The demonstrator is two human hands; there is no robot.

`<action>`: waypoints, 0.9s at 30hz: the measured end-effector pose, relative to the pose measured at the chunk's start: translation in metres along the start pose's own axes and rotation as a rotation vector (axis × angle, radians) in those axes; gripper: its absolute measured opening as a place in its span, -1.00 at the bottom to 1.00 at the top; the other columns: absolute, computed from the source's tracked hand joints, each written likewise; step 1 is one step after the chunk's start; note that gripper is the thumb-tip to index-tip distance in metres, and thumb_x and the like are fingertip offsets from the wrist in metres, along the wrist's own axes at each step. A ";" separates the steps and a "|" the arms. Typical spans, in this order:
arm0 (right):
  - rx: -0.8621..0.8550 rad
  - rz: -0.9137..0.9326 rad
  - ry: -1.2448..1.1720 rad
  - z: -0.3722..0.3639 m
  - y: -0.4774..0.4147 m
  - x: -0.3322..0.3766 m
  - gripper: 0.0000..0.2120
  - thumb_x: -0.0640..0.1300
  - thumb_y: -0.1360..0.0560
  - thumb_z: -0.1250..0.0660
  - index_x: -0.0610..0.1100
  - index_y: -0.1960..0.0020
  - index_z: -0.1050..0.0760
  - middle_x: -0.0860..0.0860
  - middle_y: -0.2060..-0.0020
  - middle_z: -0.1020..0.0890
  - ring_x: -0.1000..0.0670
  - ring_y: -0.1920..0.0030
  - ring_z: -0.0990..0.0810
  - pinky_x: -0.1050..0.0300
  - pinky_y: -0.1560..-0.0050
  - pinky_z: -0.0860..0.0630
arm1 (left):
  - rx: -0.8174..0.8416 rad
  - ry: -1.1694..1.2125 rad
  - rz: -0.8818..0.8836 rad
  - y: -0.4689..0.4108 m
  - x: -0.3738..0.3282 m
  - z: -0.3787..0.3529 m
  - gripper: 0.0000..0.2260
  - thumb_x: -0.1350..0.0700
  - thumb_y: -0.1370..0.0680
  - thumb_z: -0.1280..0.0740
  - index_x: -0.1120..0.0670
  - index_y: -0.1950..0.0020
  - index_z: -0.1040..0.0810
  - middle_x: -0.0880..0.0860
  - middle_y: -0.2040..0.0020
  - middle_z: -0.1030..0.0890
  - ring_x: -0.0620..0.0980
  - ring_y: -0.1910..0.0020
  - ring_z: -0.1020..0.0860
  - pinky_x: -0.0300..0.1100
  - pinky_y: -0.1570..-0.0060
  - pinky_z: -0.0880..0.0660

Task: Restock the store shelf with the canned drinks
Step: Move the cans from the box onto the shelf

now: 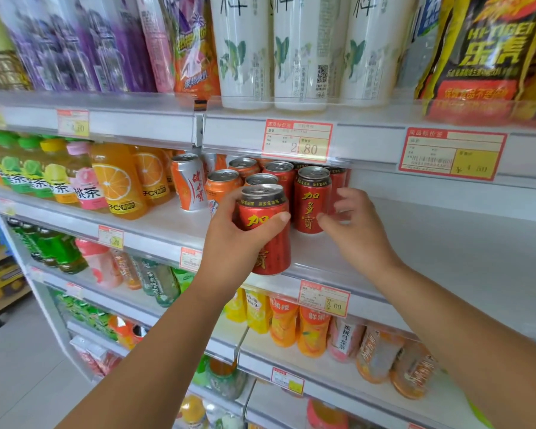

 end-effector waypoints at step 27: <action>0.118 0.003 0.078 -0.032 0.012 -0.001 -0.24 0.13 -0.22 -0.57 0.06 -0.30 -0.29 0.03 -0.24 -0.50 0.03 -0.19 -0.54 -0.06 -0.24 -0.50 | -0.018 -0.771 -0.410 -0.001 0.075 0.025 -0.68 -0.20 -0.49 -0.31 0.02 0.01 -0.65 -0.07 0.07 -0.65 -0.02 0.06 -0.54 -0.11 -0.06 -0.41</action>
Point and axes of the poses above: each hand's wrist, its own y-axis away from the middle knuckle, its own z-axis out of the back of the hand, x = y × z, the point moved 8 cm from there along -y, towards the middle knuckle
